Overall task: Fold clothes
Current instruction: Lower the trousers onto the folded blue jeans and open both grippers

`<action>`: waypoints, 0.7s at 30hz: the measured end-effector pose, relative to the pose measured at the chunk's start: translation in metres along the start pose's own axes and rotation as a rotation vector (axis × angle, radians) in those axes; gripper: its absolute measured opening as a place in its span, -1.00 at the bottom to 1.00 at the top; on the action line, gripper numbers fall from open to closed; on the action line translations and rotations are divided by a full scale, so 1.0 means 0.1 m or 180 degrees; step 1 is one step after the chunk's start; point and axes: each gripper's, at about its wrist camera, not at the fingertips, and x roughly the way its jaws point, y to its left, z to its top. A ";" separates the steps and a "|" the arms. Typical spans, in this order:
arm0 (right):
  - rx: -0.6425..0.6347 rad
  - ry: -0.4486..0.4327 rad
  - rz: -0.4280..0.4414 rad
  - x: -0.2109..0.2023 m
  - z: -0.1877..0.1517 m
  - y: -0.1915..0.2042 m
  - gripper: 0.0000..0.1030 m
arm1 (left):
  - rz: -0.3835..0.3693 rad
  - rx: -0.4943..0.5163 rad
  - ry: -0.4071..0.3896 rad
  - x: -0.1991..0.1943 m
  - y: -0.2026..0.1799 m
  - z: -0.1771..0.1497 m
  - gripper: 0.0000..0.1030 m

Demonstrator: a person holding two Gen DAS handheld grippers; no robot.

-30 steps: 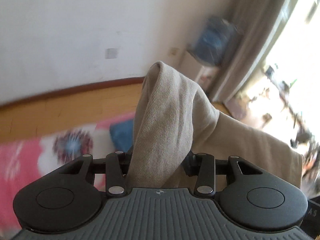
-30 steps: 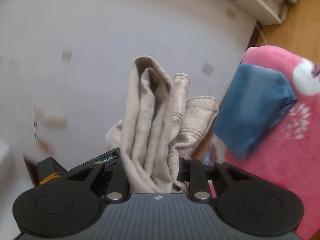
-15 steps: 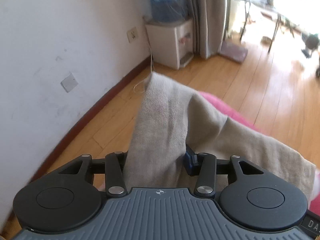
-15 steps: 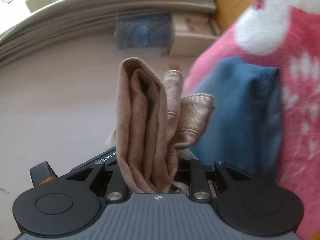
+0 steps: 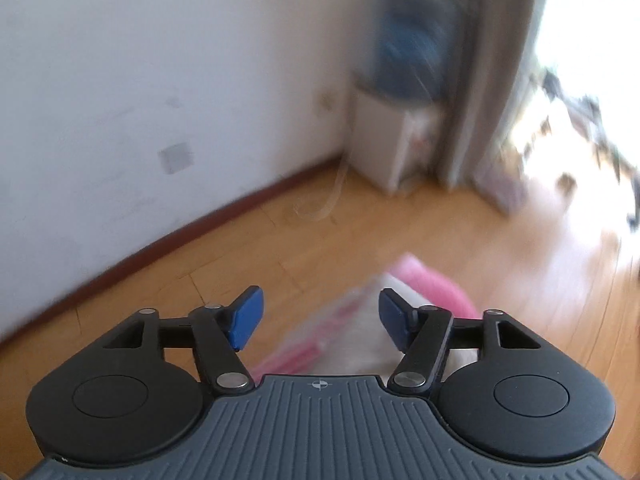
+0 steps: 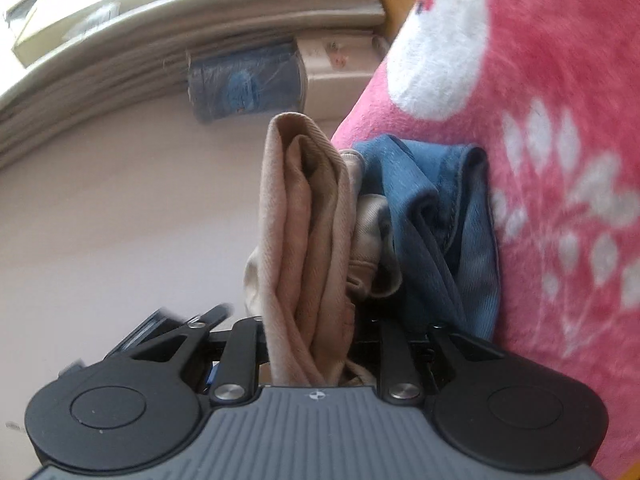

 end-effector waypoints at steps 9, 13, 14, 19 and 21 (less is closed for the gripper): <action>-0.0355 0.0403 -0.0115 0.08 0.10 0.24 -0.42 | -0.0083 -0.1030 0.0332 -0.23 1.01 -1.06 0.61; -0.0639 0.0500 -0.0119 0.11 0.13 0.36 -0.25 | -0.0285 -0.1495 0.0272 -0.05 1.06 -1.22 0.54; -0.0721 0.0527 -0.0122 0.12 0.14 0.40 -0.25 | -0.0279 -0.1536 0.0237 -0.01 1.05 -1.23 0.47; -0.0887 0.0618 -0.0101 0.11 0.14 0.38 -0.49 | -0.0252 -0.1398 0.0139 0.01 0.90 -1.08 0.11; -0.0949 0.0559 -0.0069 0.06 0.12 0.37 -0.52 | -0.0209 -0.1251 0.0160 0.04 0.84 -1.03 0.12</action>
